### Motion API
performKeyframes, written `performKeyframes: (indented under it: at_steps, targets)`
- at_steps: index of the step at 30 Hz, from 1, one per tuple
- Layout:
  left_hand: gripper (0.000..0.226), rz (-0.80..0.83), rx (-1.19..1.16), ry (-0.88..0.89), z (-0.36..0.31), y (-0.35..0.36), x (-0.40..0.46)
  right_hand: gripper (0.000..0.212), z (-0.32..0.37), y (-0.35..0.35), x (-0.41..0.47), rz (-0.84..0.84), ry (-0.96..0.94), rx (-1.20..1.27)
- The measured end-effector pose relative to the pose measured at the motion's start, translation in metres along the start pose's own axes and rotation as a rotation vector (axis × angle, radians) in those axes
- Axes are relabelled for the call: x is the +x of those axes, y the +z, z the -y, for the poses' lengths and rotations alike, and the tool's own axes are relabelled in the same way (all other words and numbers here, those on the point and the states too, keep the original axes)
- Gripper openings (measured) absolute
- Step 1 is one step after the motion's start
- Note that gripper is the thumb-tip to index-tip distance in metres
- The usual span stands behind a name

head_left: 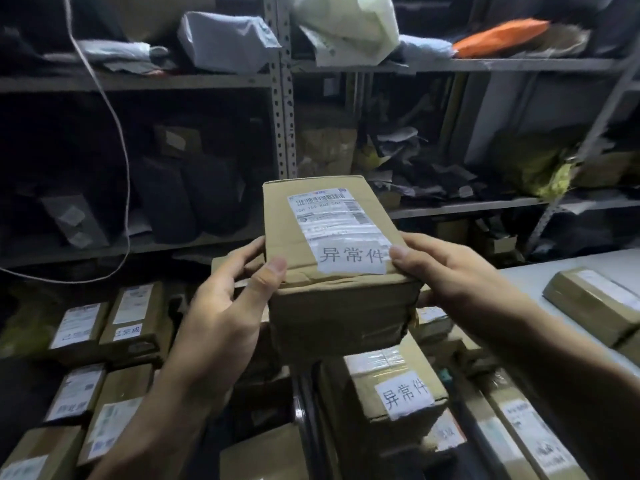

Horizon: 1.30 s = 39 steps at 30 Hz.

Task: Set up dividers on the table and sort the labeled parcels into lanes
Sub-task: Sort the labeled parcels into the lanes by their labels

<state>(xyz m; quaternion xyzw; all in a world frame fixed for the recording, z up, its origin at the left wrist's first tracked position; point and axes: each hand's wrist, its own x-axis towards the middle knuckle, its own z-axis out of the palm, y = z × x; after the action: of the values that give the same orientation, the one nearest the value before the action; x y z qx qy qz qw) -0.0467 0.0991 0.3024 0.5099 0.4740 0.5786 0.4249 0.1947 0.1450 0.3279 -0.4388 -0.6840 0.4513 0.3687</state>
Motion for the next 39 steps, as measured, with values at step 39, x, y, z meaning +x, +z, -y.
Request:
performKeyframes:
  at_steps: [39]
  targets:
    - [0.015,0.572,1.202,-0.246,0.136,0.404,0.18,0.042,-0.295,-0.291,0.057,-0.288,0.436,-0.146]
